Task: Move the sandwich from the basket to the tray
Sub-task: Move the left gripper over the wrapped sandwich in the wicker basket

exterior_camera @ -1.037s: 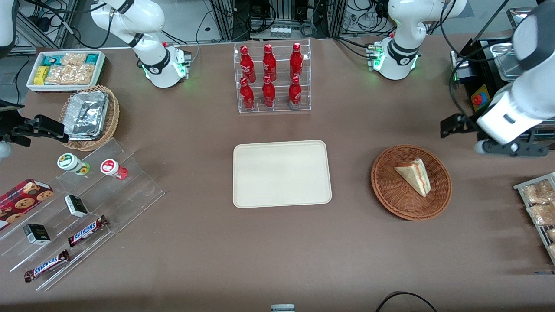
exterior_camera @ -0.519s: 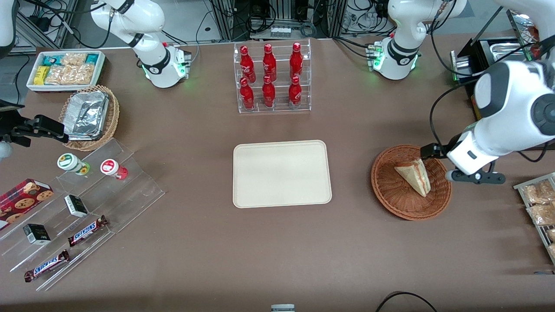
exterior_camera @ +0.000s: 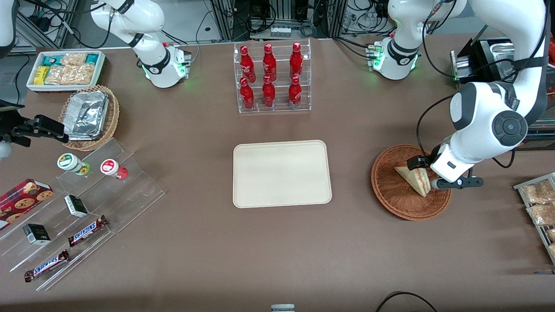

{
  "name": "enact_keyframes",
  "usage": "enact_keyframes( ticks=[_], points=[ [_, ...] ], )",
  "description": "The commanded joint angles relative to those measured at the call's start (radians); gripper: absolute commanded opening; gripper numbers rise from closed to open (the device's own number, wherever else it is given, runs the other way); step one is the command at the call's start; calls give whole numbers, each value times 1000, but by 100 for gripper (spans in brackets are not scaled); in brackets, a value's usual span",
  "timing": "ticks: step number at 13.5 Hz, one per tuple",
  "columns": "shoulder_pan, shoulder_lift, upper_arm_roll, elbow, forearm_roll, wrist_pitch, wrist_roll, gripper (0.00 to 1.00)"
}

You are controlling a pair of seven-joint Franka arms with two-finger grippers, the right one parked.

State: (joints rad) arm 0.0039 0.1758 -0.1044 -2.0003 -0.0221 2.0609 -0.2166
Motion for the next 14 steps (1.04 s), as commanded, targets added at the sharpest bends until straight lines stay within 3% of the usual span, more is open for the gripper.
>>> enact_keyframes(
  ticks=[1,3,7,14],
  points=[
    [-4,-10,2,-21,2,16,-148,100],
    [-1,-25,3,-57,4,42,-246,100],
    [7,-90,6,-187,2,181,-268,100],
    [21,-84,11,-256,5,297,-391,100]
  ],
)
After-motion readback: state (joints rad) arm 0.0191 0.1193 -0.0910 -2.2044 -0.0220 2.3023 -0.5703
